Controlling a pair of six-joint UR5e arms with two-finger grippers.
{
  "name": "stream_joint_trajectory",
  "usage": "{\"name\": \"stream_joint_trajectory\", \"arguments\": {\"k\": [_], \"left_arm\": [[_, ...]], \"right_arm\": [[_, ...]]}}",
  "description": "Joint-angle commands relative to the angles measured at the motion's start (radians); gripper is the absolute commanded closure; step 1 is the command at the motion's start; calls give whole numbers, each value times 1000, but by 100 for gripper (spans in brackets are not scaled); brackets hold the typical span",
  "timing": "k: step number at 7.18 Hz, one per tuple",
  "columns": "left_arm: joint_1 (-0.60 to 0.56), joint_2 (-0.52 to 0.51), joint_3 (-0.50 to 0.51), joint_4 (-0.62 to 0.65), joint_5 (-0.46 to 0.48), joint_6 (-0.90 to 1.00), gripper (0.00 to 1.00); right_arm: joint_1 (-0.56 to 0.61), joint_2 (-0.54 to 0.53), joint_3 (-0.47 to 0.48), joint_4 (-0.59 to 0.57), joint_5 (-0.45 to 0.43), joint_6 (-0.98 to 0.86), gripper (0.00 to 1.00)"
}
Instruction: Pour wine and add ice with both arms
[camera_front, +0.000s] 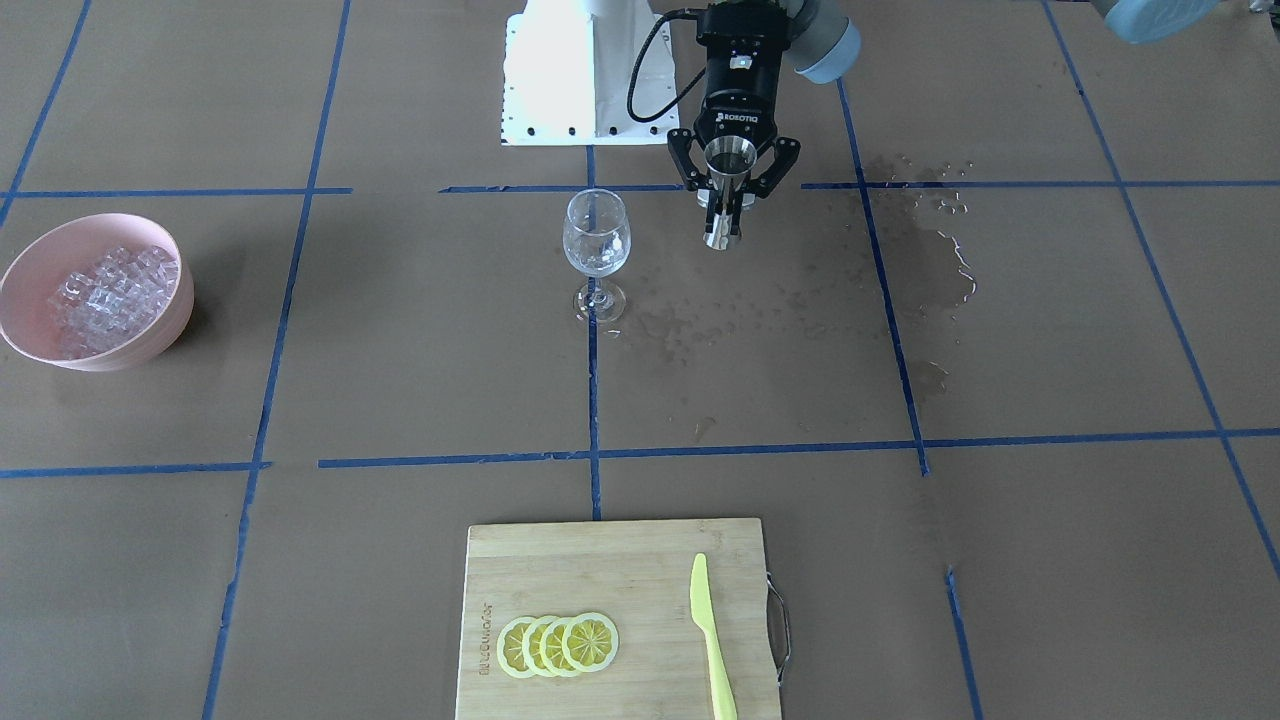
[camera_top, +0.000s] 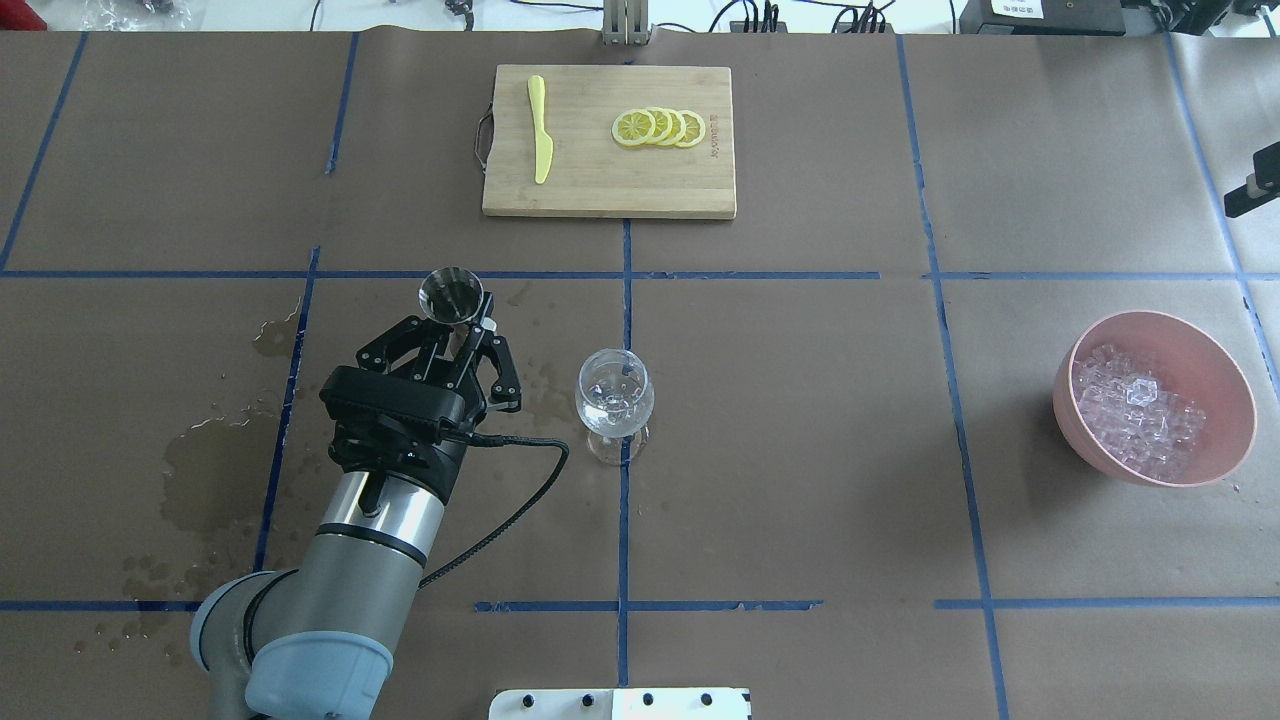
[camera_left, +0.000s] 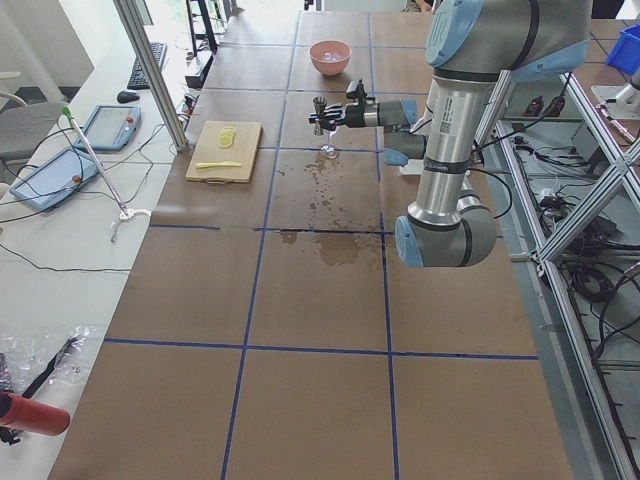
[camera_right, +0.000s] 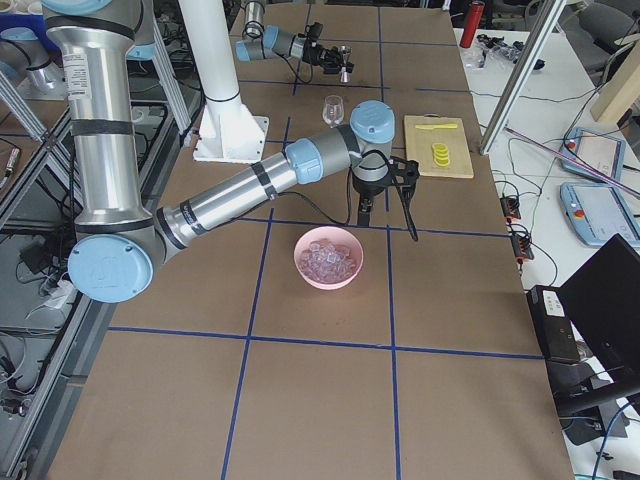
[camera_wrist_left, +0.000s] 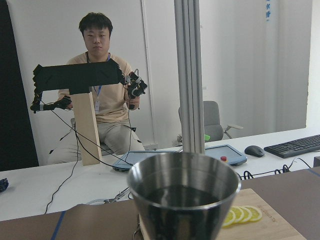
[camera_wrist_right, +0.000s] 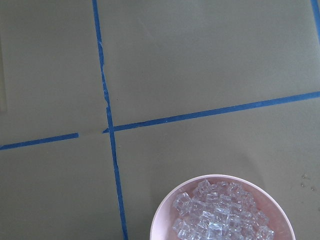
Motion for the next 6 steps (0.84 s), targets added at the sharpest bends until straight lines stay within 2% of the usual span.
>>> {"name": "stream_joint_trajectory", "arguments": {"k": [1, 3, 6], "left_arm": [[10, -16, 1, 0, 0, 5, 100], [42, -30, 39, 2, 8, 11, 100], [44, -51, 67, 8, 27, 195, 100]], "right_arm": [[0, -4, 0, 0, 0, 0, 0], [1, -7, 2, 0, 0, -1, 0], [0, -8, 11, 2, -18, 0, 0]]}}
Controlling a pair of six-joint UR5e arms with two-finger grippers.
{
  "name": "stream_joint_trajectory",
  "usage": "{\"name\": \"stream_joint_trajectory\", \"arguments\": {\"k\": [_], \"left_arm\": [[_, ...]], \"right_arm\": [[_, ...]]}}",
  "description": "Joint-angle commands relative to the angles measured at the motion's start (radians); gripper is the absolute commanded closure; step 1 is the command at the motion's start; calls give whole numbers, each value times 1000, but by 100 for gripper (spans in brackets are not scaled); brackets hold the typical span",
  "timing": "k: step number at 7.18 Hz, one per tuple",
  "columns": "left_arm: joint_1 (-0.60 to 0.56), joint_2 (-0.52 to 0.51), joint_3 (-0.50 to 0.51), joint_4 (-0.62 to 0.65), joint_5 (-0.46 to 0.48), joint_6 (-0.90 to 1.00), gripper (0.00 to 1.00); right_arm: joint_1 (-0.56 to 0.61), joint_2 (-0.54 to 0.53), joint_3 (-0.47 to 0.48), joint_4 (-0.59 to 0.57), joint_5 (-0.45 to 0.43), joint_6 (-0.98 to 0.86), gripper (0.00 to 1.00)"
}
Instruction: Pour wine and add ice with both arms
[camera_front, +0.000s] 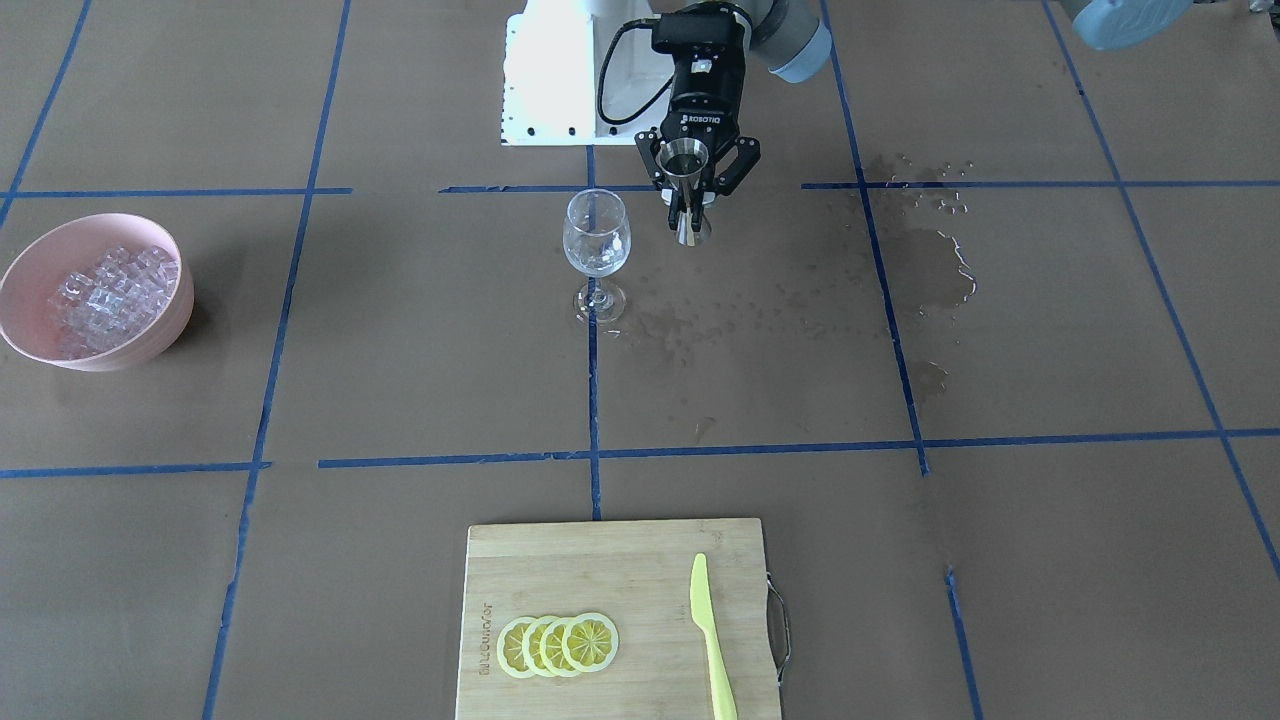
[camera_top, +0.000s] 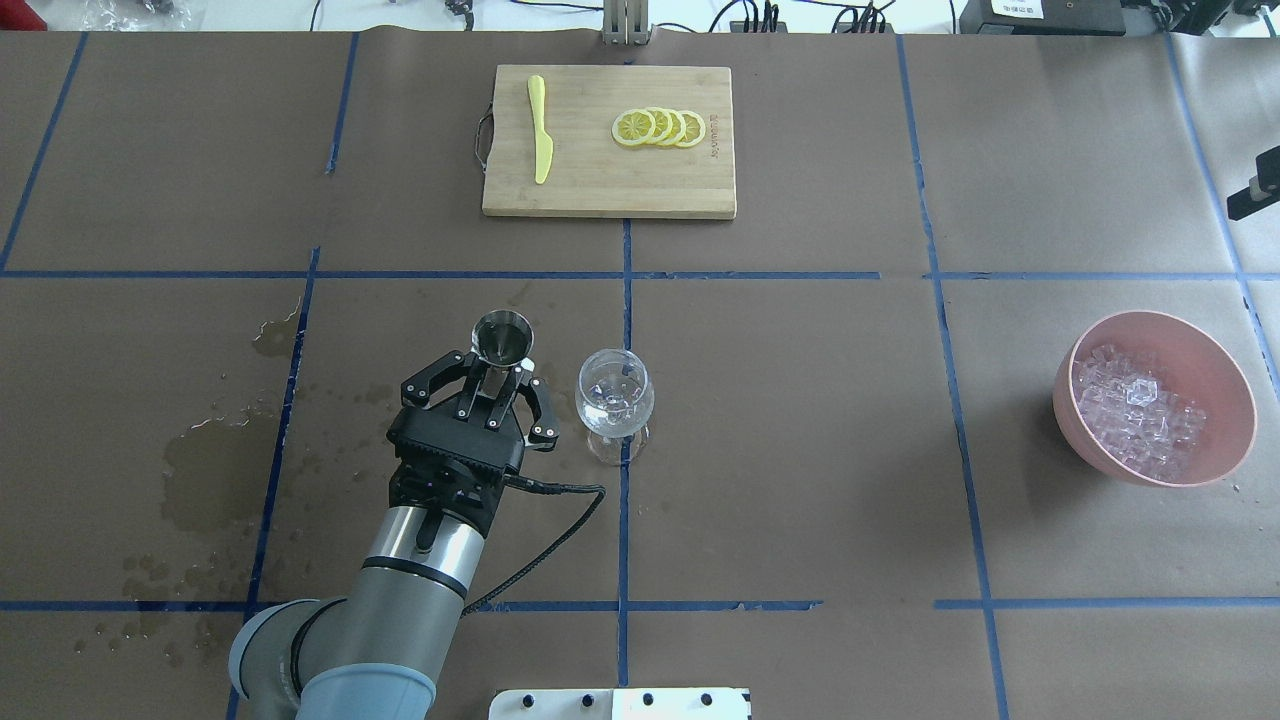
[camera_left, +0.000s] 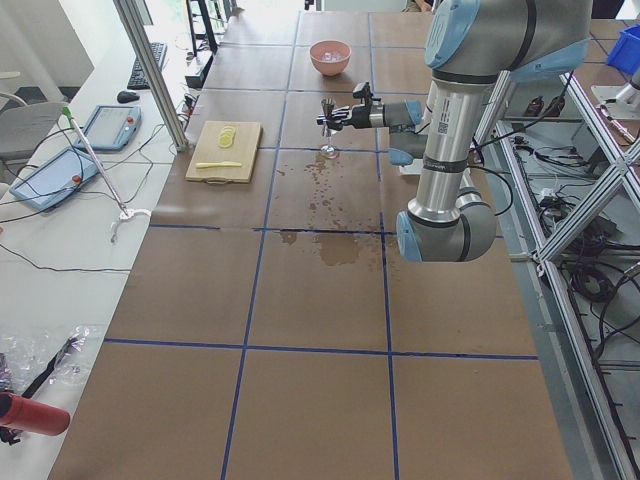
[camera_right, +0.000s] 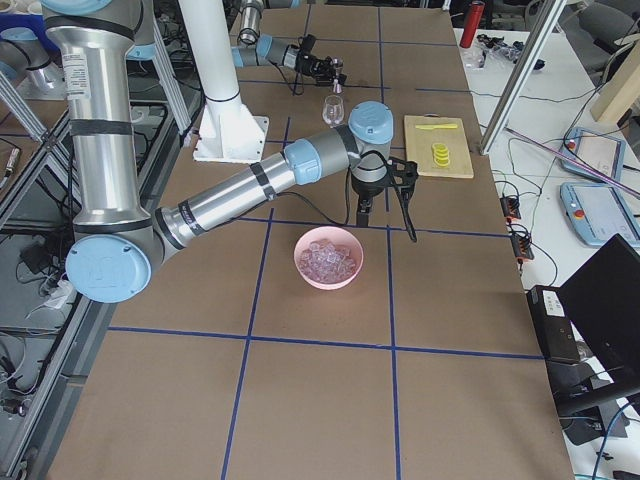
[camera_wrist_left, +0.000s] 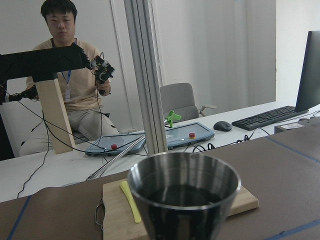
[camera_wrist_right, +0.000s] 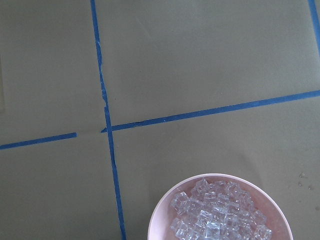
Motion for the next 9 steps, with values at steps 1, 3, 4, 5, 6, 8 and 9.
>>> {"name": "stream_joint_trajectory", "arguments": {"k": [1, 3, 4, 5, 6, 8, 9], "left_arm": [[1, -20, 3, 1, 20, 150, 100], [1, -43, 4, 3, 34, 234, 100], [1, -51, 6, 1, 34, 261, 100], [1, -54, 8, 3, 34, 280, 100], [1, -66, 11, 3, 43, 307, 100], [3, -72, 29, 4, 51, 372, 100], [3, -77, 31, 4, 51, 415, 100]], "right_arm": [[-6, -4, 8, 3, -45, 0, 0], [-63, -33, 11, 12, -99, 0, 0], [-83, -34, 13, 13, -116, 2, 0], [-109, -36, 19, 14, -127, 3, 0], [-135, -39, 28, 14, -135, 26, 0], [-157, -65, 59, 14, -136, 37, 0], [-161, -65, 59, 14, -136, 38, 0]]}}
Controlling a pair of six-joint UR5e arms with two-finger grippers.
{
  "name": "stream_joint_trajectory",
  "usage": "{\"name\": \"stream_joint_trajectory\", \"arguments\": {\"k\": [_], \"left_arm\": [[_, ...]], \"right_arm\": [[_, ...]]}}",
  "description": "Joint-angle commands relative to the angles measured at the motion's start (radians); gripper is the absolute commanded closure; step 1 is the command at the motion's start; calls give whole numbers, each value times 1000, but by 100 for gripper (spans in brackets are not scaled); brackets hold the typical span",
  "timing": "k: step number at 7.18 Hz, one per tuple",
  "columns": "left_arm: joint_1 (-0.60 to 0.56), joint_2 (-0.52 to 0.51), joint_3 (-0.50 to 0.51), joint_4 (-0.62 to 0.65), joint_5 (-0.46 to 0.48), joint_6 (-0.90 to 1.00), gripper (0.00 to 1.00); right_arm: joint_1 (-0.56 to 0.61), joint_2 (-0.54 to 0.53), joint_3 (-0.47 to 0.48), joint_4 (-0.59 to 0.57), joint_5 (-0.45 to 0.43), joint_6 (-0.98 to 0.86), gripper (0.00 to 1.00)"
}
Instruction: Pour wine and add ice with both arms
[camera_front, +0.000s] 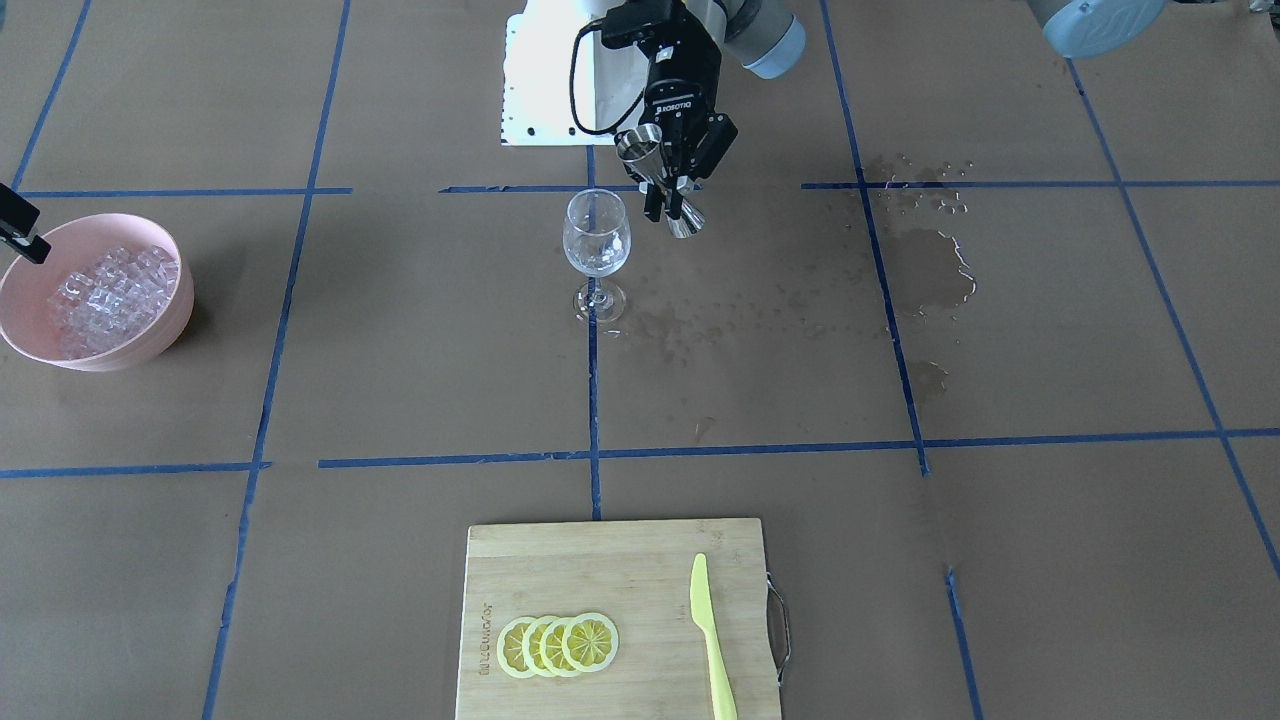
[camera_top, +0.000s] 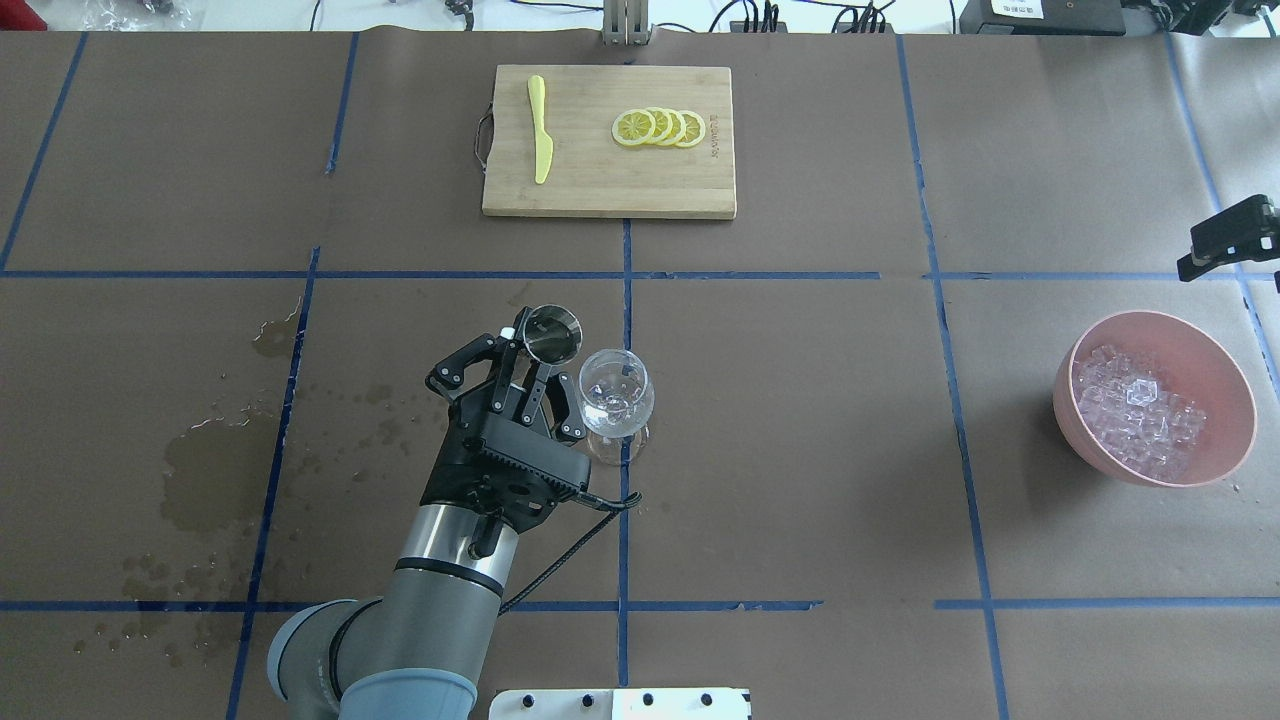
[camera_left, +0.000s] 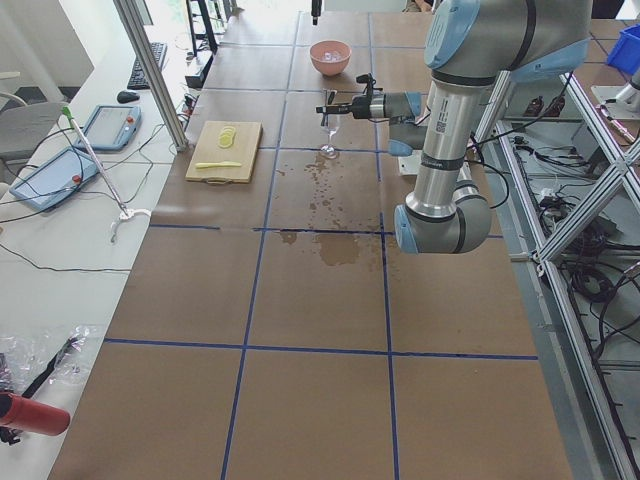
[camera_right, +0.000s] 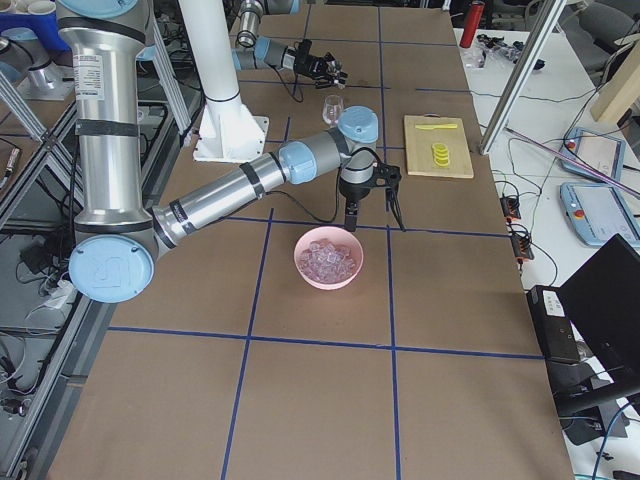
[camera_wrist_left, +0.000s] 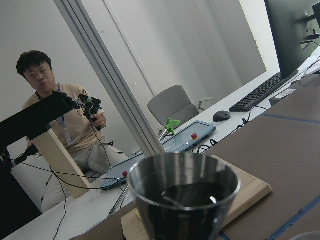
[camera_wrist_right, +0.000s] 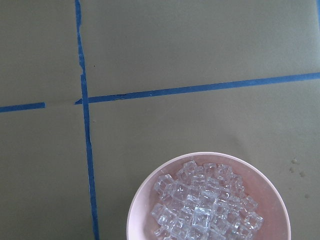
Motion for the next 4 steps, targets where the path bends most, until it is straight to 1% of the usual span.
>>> {"name": "stream_joint_trajectory", "arguments": {"k": [1, 3, 4], "left_arm": [[-1, -5, 15, 0, 1, 75, 100], [-3, -11, 26, 9, 13, 117, 100], [-3, -31, 26, 46, 32, 172, 100]], "right_arm": [[-12, -7, 8, 2, -1, 13, 0], [-18, -5, 8, 2, -1, 14, 0], [-25, -5, 8, 2, -1, 20, 0]]}}
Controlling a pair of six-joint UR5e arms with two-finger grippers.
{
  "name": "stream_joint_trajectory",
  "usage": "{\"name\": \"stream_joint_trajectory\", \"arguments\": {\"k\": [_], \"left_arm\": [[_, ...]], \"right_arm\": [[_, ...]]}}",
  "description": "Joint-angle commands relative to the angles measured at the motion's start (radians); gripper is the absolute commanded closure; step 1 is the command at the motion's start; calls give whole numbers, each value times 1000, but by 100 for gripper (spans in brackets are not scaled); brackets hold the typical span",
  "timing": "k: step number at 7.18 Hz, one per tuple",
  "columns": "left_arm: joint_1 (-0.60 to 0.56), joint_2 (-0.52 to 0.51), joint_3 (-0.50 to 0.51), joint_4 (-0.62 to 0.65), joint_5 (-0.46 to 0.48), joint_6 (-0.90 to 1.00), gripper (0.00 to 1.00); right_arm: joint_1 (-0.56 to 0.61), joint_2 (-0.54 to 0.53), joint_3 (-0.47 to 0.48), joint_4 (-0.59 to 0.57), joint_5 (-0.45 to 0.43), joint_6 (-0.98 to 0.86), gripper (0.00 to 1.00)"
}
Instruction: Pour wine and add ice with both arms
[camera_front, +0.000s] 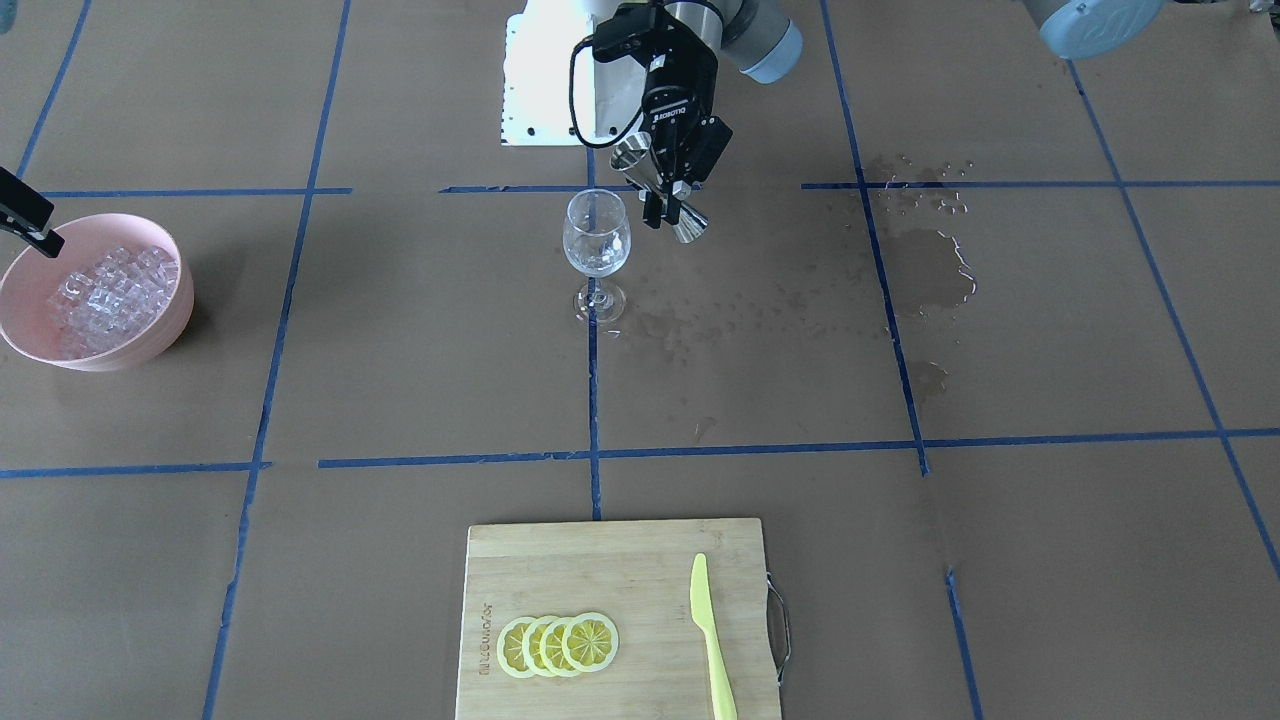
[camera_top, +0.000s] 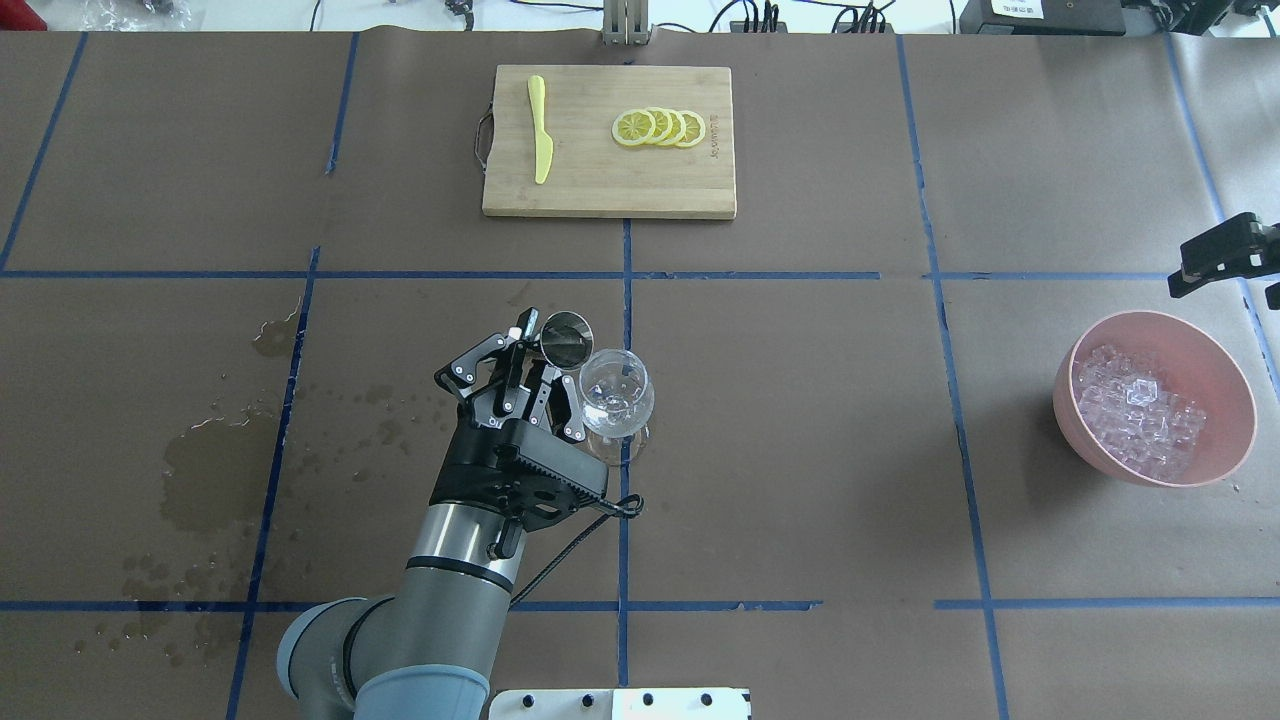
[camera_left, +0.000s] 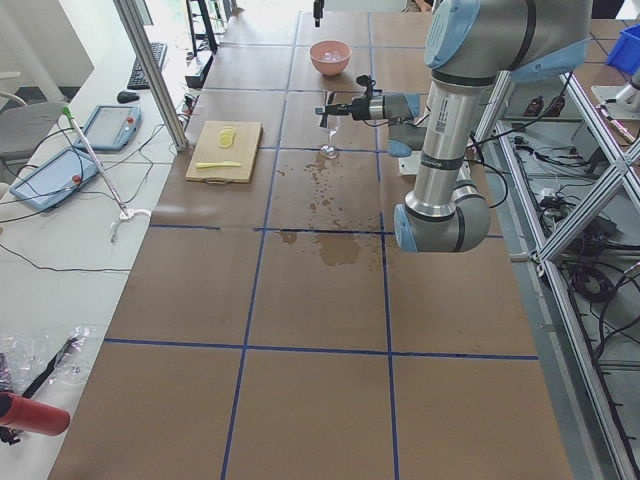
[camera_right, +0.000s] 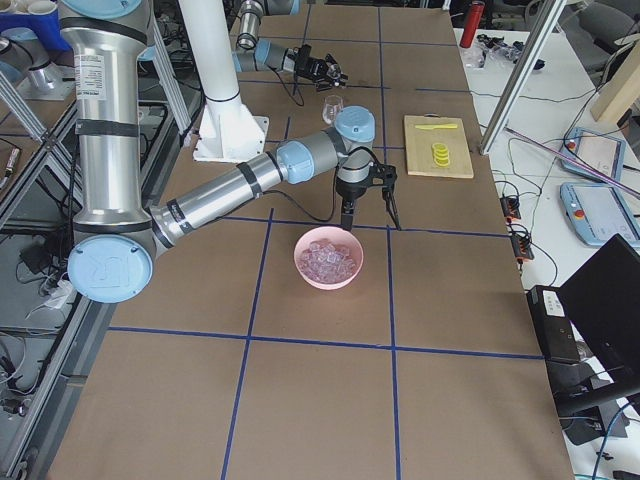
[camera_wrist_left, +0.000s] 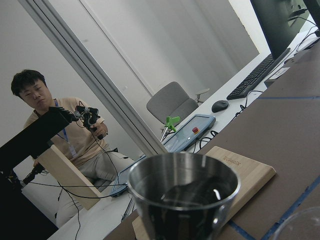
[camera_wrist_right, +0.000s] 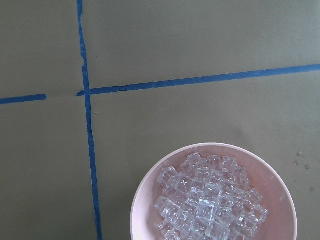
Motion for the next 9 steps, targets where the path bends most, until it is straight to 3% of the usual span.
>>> {"name": "stream_joint_trajectory", "arguments": {"k": [1, 7, 9], "left_arm": [[-3, -17, 3, 33, 20, 92, 100], [-26, -15, 23, 33, 39, 333, 100], [-26, -15, 43, 33, 45, 336, 100]], "right_arm": [[-8, 1, 3, 0, 0, 8, 0], [-22, 7, 5, 2, 2, 33, 0], [-22, 7, 6, 2, 2, 33, 0]]}}
